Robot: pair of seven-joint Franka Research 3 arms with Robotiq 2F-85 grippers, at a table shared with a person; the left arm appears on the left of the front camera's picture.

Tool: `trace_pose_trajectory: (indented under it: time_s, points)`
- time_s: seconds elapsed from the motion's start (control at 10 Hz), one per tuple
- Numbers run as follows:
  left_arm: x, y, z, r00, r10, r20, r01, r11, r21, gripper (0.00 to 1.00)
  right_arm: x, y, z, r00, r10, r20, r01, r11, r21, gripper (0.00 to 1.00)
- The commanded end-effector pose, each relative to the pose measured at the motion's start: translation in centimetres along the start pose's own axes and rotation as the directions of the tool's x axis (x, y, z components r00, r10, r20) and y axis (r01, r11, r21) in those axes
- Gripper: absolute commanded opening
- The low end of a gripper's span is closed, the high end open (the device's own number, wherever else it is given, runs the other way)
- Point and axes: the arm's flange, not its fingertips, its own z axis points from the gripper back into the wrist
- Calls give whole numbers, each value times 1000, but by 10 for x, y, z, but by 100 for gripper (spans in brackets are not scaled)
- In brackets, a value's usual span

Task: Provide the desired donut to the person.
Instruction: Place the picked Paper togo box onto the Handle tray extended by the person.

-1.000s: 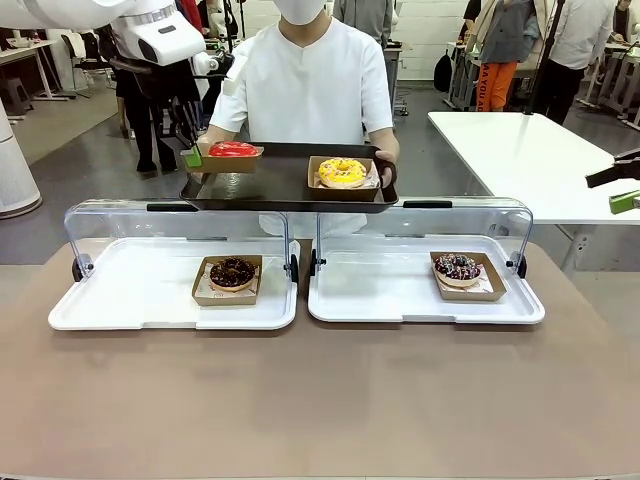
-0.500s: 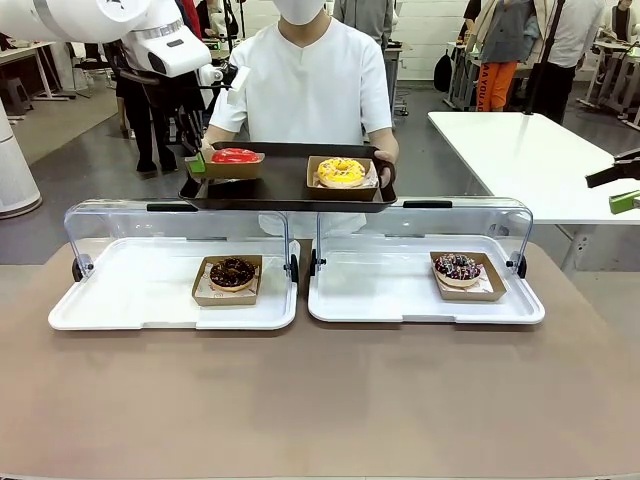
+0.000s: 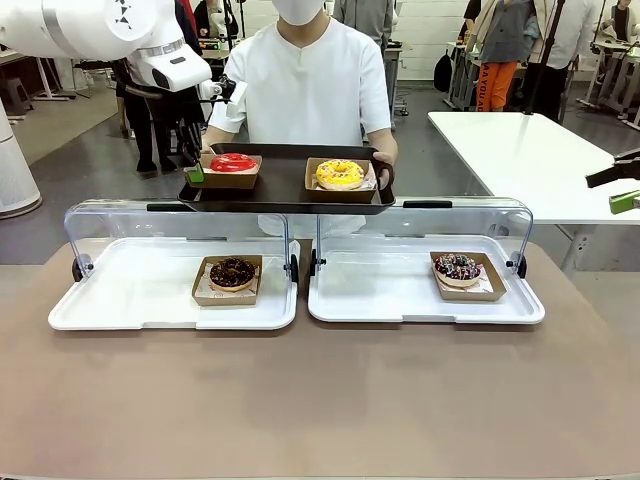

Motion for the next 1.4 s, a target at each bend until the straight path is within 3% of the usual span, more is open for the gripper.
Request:
trace_pose_trajectory:
  time_s: [0.0, 0.4, 0.5, 0.6, 0.7, 0.8, 0.9, 1.3]
  points:
    - [4, 12, 0, 999, -8, 36, 8, 1000, -5, 1, 0, 0, -1, 1000, 0, 1, 0, 1000, 0, 100]
    - [10, 13, -7, 998, -27, 56, 28, 999, -19, 1, 0, 0, -1, 1000, 0, 1, 0, 1000, 0, 100]
    - [10, 11, -6, 998, -28, 62, 29, 999, -20, 61, 0, 0, -1, 1000, 0, 1, 0, 1000, 0, 100]
    - [10, 12, -6, 997, -31, 64, 33, 999, -22, 61, 0, 0, -1, 1000, 0, 1, 0, 1000, 0, 100]
    - [10, 12, -5, 997, -35, 65, 36, 999, -22, 100, 0, 0, -1, 1000, 0, 1, 0, 1000, 0, 100]
    - [10, 11, -4, 997, -35, 67, 36, 999, -23, 64, 0, 0, -1, 1000, 0, 1, 0, 1000, 0, 100]
    - [10, 9, -2, 996, -38, 76, 40, 999, -24, 100, 0, 0, -1, 1000, 0, 1, 0, 1000, 0, 100]
    - [13, 3, 3, 994, -55, 89, 58, 998, -29, 100, 0, 0, -1, 1000, 0, 1, 0, 1000, 0, 100]
